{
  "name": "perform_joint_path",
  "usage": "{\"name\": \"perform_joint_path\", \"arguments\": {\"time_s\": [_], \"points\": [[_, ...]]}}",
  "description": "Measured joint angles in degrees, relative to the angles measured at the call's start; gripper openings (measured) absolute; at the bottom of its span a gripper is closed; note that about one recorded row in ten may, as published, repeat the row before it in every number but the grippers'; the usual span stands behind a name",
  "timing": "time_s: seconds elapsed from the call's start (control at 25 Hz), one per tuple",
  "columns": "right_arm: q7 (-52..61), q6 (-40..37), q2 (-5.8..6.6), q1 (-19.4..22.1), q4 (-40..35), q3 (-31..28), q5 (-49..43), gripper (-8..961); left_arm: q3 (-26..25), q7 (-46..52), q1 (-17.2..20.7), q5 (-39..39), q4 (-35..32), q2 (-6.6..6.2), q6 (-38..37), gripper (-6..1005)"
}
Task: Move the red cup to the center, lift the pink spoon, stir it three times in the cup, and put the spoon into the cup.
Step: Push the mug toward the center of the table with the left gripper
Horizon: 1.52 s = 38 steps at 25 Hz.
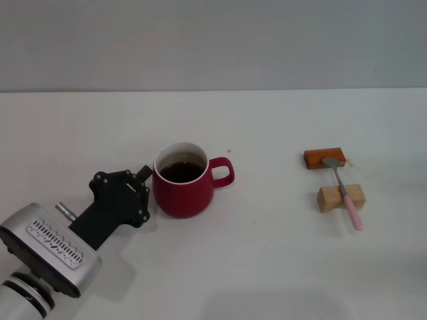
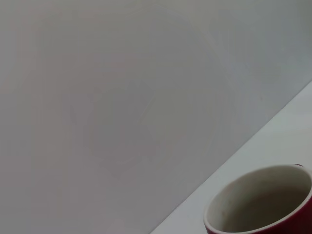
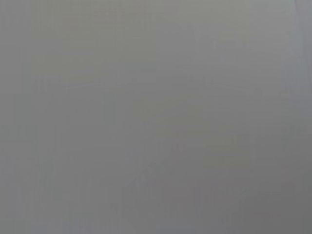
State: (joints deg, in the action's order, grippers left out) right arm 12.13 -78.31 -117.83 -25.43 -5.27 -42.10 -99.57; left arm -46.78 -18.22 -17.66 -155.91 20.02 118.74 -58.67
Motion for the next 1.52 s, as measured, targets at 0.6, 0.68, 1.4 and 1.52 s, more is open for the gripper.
{"name": "perform_joint_path", "arguments": {"time_s": [0.6,0.68,1.4,1.52], "points": [[0.1,-0.8,-0.38,1.4,0.0,0.0,0.0,780,-4.7,-0.4,-4.5,0.3,-0.4,-0.18,8.0,14],[0.1,-1.0,-0.38,1.5,0.1,0.0,0.0,780,-4.5,-0.4,-4.9,0.2,-0.2,-0.18,8.3,14],[0.1,-1.2,-0.19,0.9,0.1,0.0,0.0,780,-0.1,-0.5,-5.4,0.0,2.9,0.09,9.7,17],[0.1,-1.0,-0.13,0.7,0.1,0.1,0.0,780,0.2,-0.5,-5.3,0.0,3.0,0.16,9.9,18]]}}
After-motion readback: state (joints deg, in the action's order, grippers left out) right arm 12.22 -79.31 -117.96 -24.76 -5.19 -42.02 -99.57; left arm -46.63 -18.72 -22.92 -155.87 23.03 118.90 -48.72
